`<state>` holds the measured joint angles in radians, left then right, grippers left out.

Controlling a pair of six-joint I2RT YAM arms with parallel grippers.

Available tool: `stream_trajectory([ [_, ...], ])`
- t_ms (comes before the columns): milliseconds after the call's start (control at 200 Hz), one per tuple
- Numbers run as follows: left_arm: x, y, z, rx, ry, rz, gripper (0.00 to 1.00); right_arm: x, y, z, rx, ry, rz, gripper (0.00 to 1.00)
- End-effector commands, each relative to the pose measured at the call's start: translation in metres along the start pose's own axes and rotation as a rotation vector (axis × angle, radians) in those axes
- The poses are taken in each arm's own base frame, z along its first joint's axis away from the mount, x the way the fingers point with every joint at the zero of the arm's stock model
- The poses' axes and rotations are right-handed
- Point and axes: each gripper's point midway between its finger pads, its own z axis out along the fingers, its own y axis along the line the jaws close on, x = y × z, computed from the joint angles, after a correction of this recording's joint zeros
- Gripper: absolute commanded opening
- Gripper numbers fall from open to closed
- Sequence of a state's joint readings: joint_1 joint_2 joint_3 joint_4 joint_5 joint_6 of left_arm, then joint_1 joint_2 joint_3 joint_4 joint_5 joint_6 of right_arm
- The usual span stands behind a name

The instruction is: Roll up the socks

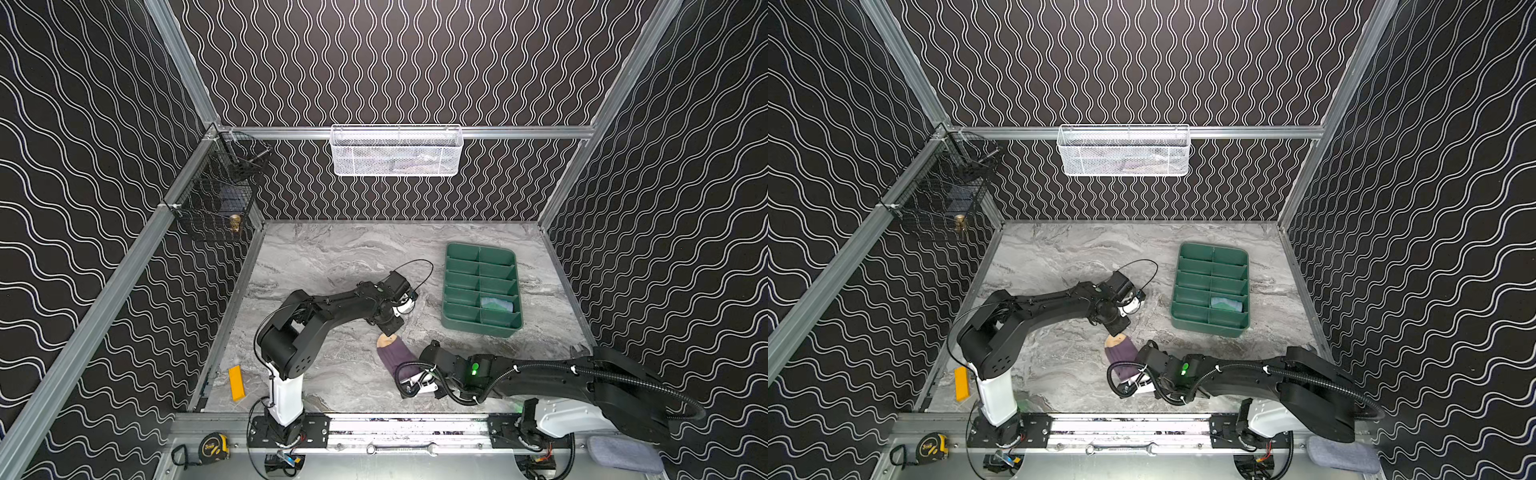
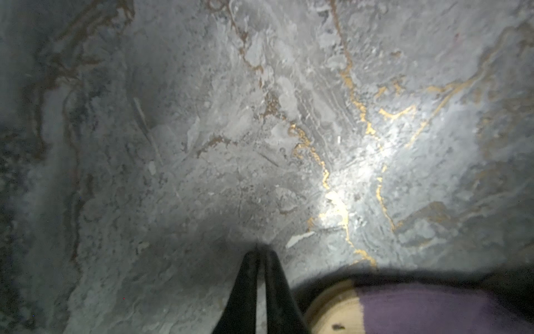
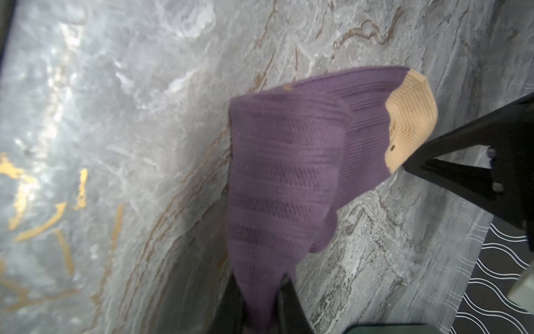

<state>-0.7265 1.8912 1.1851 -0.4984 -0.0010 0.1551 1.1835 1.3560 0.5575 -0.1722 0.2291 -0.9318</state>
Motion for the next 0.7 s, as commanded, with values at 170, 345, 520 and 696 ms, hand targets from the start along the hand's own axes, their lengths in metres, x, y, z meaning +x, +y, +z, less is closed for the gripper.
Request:
stream_trajectory([
  [170,0.0,0.008,-0.03,-0.052,-0.02,-0.093,0.15,0.01,0.004,0.003,-0.014,0.059,0.037,0.0],
  [345,0.002,0.01,-0.09,-0.065,-0.057,-0.194,0.21,0.01,0.004,0.005,-0.009,0.06,0.044,0.0],
  [520,0.029,-0.033,-0.082,0.136,-0.023,-0.293,0.2,0.011,0.003,0.008,-0.005,0.067,0.037,0.0],
  [696,0.042,-0.042,-0.044,0.18,-0.018,-0.379,0.19,0.009,0.002,0.009,-0.011,0.069,0.049,0.0],
])
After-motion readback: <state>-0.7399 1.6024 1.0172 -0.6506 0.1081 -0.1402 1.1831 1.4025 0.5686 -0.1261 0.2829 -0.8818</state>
